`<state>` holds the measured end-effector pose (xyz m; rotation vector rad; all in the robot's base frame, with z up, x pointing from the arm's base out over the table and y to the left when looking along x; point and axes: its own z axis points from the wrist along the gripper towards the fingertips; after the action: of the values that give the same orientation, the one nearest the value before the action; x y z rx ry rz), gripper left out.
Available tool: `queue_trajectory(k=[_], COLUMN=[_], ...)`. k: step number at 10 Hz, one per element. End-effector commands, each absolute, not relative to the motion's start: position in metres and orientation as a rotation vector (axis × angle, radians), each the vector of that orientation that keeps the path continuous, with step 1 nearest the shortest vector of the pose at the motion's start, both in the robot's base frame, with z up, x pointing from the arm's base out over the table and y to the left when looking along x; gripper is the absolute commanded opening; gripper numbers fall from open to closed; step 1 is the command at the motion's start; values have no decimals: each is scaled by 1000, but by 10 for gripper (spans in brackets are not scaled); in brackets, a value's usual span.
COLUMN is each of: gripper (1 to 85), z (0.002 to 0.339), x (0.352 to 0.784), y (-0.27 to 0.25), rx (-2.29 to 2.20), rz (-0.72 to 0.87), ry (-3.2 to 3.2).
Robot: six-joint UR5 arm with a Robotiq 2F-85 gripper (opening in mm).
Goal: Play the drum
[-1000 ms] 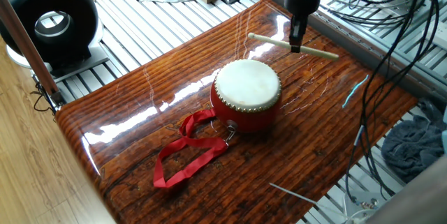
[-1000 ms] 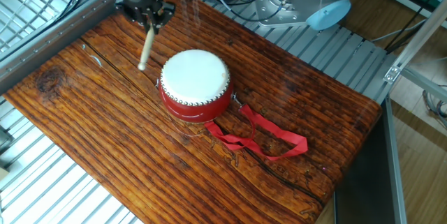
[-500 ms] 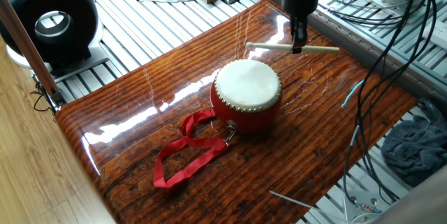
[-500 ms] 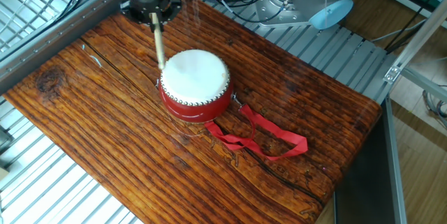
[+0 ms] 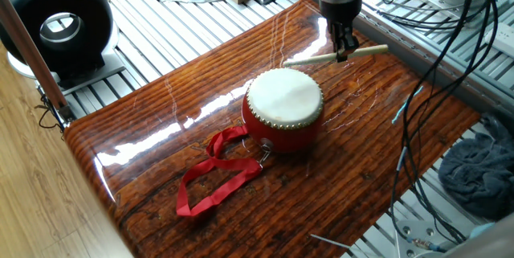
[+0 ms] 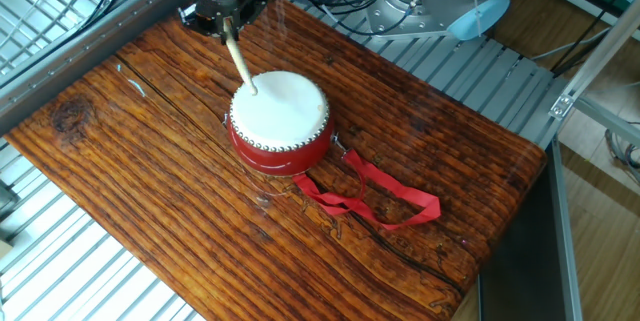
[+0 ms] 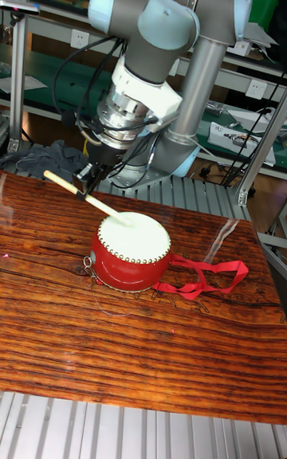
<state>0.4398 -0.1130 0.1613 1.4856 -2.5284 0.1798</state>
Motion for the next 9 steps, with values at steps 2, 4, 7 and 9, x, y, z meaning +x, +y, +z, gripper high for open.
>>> queue_trajectory(k=[2, 4, 7, 9], gripper=[10, 10, 10, 10], z=[157, 154, 155, 154], x=[431, 433, 432, 435], y=[-81, -81, -95, -137], rx=[1485, 1554, 1633, 1541], rz=[11, -10, 41, 288], ry=[-2579, -2549, -2462, -2408])
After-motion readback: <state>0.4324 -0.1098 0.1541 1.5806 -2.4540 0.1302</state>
